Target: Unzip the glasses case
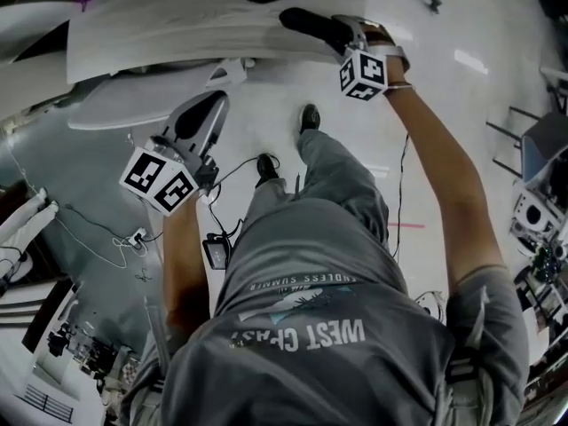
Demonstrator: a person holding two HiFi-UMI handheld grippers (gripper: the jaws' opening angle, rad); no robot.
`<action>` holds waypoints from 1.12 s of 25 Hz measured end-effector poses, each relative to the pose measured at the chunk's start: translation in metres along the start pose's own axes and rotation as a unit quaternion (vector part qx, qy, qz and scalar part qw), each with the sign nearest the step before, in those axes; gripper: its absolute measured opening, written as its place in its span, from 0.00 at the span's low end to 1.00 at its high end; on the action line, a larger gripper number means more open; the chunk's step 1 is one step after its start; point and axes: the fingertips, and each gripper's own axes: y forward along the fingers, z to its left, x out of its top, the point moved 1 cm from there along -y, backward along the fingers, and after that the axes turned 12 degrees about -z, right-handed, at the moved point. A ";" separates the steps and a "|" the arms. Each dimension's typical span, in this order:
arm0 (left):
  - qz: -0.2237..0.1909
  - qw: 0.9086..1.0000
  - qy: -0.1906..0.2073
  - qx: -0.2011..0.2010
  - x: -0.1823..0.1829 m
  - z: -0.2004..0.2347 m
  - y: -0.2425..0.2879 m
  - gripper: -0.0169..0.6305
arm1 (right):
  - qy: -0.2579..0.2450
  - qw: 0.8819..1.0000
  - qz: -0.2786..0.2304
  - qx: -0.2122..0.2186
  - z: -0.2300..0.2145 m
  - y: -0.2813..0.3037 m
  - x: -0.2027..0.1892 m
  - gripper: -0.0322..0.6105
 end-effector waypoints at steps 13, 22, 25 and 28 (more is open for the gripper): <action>0.000 1.000 -0.005 0.030 -0.004 0.017 -0.004 0.03 | -0.117 0.992 0.025 -0.044 -0.025 0.033 -0.034 0.49; -0.001 0.999 -0.002 0.038 -0.003 0.025 -0.028 0.03 | -0.184 0.982 0.034 0.028 0.007 0.043 -0.030 0.59; -0.004 0.999 -0.002 0.038 -0.004 0.034 -0.035 0.03 | -0.179 0.981 0.051 0.051 0.018 0.047 -0.038 0.61; -0.014 0.999 0.003 0.043 0.002 0.041 -0.049 0.03 | -0.181 0.980 0.062 0.063 0.022 0.046 -0.038 0.61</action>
